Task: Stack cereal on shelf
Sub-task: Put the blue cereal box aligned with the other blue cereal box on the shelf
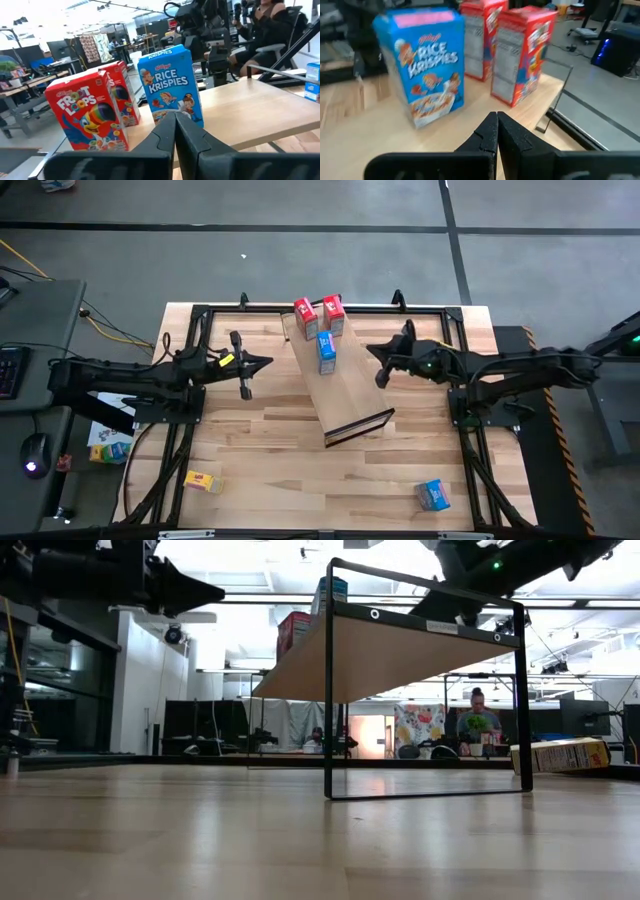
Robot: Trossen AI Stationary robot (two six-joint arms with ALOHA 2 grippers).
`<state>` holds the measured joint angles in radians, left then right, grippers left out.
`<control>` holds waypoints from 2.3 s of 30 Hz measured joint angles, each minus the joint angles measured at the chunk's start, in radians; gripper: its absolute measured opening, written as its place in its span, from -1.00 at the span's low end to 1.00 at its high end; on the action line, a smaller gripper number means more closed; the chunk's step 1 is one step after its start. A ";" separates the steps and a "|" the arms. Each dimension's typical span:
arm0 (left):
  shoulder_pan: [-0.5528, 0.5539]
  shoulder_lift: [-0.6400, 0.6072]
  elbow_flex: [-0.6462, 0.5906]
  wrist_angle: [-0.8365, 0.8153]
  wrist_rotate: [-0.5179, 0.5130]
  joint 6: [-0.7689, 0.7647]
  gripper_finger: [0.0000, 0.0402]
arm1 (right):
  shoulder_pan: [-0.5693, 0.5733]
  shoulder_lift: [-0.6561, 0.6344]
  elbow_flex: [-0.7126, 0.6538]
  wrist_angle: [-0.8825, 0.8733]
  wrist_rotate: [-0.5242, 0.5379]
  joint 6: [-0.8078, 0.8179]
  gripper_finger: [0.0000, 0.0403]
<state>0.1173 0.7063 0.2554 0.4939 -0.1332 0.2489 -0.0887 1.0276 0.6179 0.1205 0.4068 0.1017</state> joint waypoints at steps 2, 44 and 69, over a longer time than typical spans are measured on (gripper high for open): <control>0.000 0.000 0.000 0.000 -0.007 0.008 -1.00 | 0.000 -0.016 -0.009 0.006 0.006 0.016 -1.00; 0.000 0.000 0.000 0.081 -0.116 0.044 -0.85 | 0.900 0.219 0.658 -1.484 -0.363 1.992 0.08; 0.026 0.000 0.000 0.056 -0.174 0.032 -0.83 | 1.066 0.539 0.748 -1.377 -0.418 2.137 0.08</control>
<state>0.1429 0.7063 0.2558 0.5501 -0.3068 0.2806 0.9775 1.5666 1.3663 -1.2560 -0.0111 2.2391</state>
